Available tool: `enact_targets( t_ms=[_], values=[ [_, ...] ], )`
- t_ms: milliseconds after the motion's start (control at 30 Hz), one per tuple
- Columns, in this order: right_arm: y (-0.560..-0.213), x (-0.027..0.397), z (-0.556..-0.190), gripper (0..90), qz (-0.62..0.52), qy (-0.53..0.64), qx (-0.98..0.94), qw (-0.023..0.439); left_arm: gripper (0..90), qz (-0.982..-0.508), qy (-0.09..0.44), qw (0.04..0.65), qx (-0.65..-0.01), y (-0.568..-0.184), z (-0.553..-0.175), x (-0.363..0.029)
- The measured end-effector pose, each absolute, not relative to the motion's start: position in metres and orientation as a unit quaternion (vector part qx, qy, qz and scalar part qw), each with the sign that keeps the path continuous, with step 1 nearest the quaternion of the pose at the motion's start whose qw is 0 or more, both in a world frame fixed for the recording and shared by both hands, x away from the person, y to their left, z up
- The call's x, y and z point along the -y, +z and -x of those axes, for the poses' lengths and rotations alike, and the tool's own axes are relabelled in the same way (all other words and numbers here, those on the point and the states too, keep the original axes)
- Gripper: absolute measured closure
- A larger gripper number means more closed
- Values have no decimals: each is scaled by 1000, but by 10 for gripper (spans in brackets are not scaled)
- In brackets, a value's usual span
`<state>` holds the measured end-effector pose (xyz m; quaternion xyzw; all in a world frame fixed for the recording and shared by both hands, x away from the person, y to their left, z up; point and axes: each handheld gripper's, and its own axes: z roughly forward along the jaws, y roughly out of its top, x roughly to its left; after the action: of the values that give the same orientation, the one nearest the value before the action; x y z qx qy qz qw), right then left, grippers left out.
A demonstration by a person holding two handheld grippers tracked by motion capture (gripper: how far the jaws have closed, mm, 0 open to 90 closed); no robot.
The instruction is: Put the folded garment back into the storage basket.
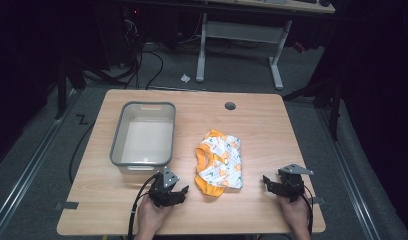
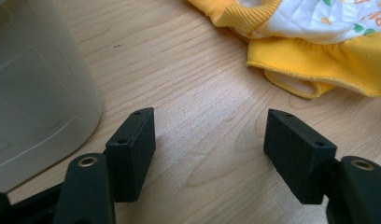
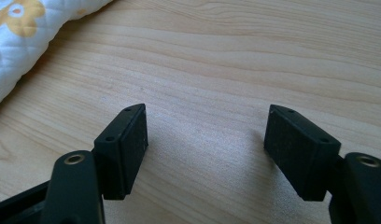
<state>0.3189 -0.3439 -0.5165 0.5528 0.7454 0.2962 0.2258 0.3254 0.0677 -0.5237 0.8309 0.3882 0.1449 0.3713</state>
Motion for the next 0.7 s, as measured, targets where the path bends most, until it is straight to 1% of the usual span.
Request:
enact_targets(
  t_ms=[700],
  values=[
    [-516, 344, -319, 307, -553, 296, -745, 226, 333, -831, 145, 371, -389, -524, -326, -68]
  ],
)
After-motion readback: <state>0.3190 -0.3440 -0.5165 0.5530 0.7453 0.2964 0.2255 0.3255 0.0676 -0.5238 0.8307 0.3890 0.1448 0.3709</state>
